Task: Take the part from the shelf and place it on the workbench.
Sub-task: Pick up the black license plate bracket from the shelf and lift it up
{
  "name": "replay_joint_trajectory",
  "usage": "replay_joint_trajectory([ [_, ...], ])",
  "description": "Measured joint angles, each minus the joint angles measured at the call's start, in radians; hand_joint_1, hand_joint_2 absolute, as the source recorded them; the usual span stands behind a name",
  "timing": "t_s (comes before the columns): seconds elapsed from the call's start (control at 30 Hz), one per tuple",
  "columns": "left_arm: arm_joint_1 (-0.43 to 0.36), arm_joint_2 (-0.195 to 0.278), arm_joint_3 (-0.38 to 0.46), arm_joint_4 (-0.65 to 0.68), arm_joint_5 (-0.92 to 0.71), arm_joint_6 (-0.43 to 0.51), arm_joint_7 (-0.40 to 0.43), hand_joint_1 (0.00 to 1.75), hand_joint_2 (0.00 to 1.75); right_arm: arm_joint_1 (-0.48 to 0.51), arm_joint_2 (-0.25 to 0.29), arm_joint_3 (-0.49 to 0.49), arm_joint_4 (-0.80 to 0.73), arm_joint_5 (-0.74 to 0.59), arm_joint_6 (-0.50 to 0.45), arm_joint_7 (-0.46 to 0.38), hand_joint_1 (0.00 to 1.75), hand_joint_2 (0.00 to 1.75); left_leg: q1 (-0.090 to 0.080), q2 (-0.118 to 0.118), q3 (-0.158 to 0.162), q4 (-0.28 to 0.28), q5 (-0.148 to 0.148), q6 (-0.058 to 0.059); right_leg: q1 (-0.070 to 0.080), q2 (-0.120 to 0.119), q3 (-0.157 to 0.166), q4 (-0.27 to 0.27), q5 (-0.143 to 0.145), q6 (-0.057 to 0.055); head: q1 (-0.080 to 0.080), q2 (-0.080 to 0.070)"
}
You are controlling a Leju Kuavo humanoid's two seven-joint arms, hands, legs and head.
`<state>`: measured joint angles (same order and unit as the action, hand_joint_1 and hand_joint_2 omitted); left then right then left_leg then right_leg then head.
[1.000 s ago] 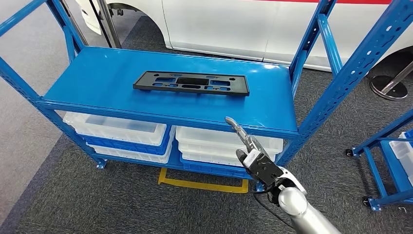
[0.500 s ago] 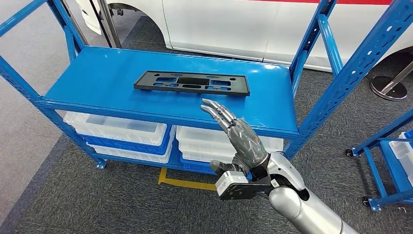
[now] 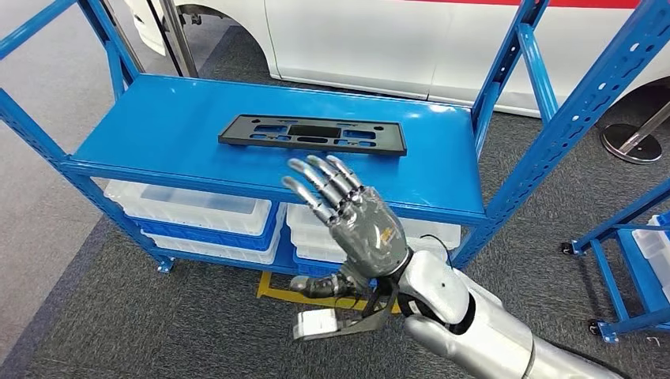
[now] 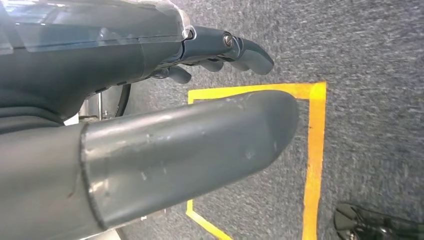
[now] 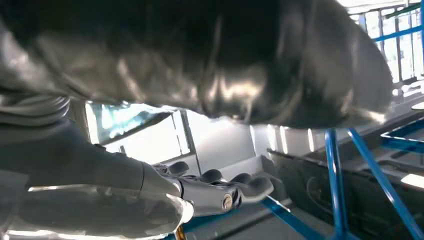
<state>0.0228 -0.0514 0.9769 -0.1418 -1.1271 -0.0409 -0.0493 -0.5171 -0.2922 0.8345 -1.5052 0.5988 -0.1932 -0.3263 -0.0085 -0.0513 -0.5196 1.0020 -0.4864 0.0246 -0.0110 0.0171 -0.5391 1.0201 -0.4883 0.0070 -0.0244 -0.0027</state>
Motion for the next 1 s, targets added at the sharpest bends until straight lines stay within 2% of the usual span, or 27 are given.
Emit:
replay_joint_trajectory([
  [0.1,-0.016,-0.015,0.013,0.002,-0.044,0.008,0.030,0.00,0.00,-0.094,0.007,0.140,0.022,0.305,-0.133,0.132,0.00,0.00,0.000,0.000,-0.001,0.001,0.001,0.001,0.000,0.000,-0.001,0.000,0.001,0.001,0.000,0.000],
  [0.13,-0.019,-0.019,0.017,0.002,-0.054,0.013,0.039,0.00,0.00,-0.117,0.008,0.178,0.031,0.379,-0.163,0.164,0.00,0.00,0.000,-0.001,-0.001,0.001,0.001,0.001,0.000,-0.001,-0.001,0.000,0.001,0.001,0.000,0.000],
  [0.17,-0.020,-0.023,0.021,0.003,-0.058,0.015,0.039,0.00,0.00,-0.129,0.007,0.199,0.042,0.392,-0.168,0.173,0.00,0.00,0.000,-0.001,-0.001,0.001,0.001,0.001,0.001,-0.001,-0.001,0.000,0.001,0.001,0.000,0.000],
  [0.27,-0.021,-0.027,0.023,0.003,-0.063,0.019,0.033,0.00,0.00,-0.146,0.005,0.228,0.068,0.380,-0.169,0.181,0.00,0.00,0.000,-0.001,-0.002,0.003,0.001,0.001,0.001,-0.001,-0.001,0.000,0.001,0.001,0.000,0.000],
  [0.73,-0.021,-0.027,0.023,0.003,-0.072,0.022,0.023,0.00,0.00,-0.143,-0.008,0.224,0.101,0.352,-0.154,0.184,0.00,0.00,-0.001,-0.001,-0.002,0.003,0.001,0.001,0.001,-0.001,-0.001,0.000,0.001,0.001,0.000,0.000],
  [0.93,-0.022,-0.026,0.023,0.003,-0.074,0.025,0.018,0.00,0.00,-0.135,-0.014,0.219,0.115,0.344,-0.152,0.178,0.00,0.00,-0.005,-0.001,-0.010,0.012,0.001,0.004,-0.003,0.000,-0.005,-0.003,0.006,0.010,0.000,0.000],
  [1.0,-0.022,-0.026,0.023,0.003,-0.074,0.026,0.017,0.00,0.00,-0.133,-0.016,0.217,0.118,0.343,-0.152,0.176,0.00,0.00,-0.003,-0.001,-0.010,0.008,0.005,0.010,-0.002,0.000,-0.005,-0.006,0.008,0.015,0.000,0.000],
])
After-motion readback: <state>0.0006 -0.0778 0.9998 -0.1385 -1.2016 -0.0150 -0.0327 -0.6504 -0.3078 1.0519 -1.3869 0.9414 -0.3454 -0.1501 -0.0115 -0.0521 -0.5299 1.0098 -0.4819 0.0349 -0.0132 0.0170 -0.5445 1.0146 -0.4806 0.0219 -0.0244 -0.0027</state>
